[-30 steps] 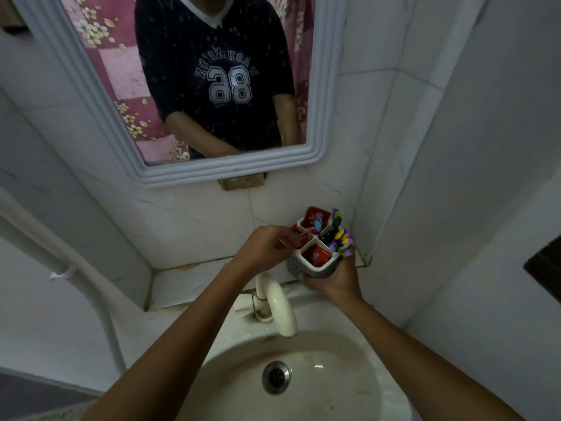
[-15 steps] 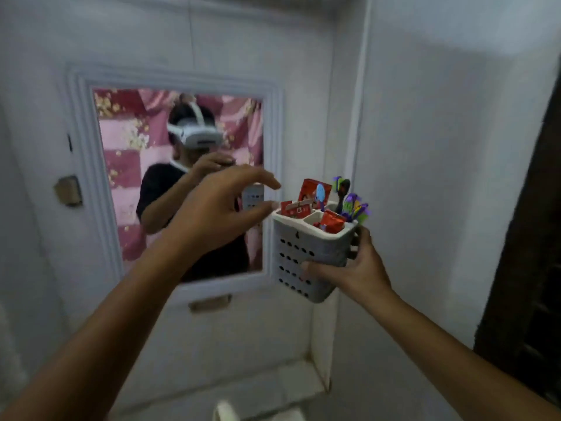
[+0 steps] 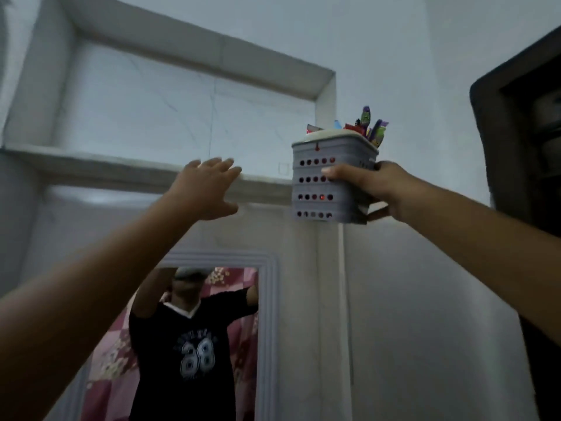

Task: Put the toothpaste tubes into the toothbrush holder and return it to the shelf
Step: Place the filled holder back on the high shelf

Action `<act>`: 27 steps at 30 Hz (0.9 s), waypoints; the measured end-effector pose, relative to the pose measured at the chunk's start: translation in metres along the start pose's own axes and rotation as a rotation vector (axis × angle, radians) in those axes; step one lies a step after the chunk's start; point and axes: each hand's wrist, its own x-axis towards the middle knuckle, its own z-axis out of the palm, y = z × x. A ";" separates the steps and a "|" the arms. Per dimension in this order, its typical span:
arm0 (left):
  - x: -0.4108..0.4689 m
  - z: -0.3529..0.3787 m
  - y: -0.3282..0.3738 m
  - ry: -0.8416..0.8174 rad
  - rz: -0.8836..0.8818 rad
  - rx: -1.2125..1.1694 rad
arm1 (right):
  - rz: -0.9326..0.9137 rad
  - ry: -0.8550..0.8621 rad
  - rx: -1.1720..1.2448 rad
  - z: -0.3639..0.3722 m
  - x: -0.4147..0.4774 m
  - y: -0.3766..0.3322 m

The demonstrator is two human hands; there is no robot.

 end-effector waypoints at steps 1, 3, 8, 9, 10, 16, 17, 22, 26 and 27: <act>0.002 0.006 -0.003 -0.020 -0.005 -0.004 | 0.001 0.012 -0.011 0.000 0.012 -0.010; 0.002 0.019 -0.006 -0.016 -0.018 -0.018 | -0.020 0.048 -0.022 0.002 0.036 -0.028; -0.001 0.035 -0.001 0.051 -0.047 -0.072 | -0.100 0.159 -0.048 0.021 0.075 -0.067; 0.000 0.036 0.000 0.057 -0.057 -0.085 | -0.109 0.180 -0.066 0.025 0.083 -0.071; 0.001 0.036 0.001 0.060 -0.066 -0.097 | -0.113 0.195 -0.096 0.029 0.090 -0.073; 0.000 0.036 0.000 0.045 -0.055 -0.113 | -0.078 0.239 -0.310 0.064 0.129 -0.056; 0.000 0.035 -0.001 0.037 -0.051 -0.110 | -0.056 0.248 -0.339 0.070 0.134 -0.050; 0.001 0.034 -0.003 0.020 -0.037 -0.101 | 0.019 0.392 -0.335 0.096 0.145 -0.037; 0.001 0.034 0.000 0.024 -0.049 -0.116 | -0.100 0.554 -0.477 0.111 0.147 -0.027; 0.001 0.035 0.000 0.020 -0.053 -0.122 | -0.130 0.573 -0.508 0.113 0.147 -0.023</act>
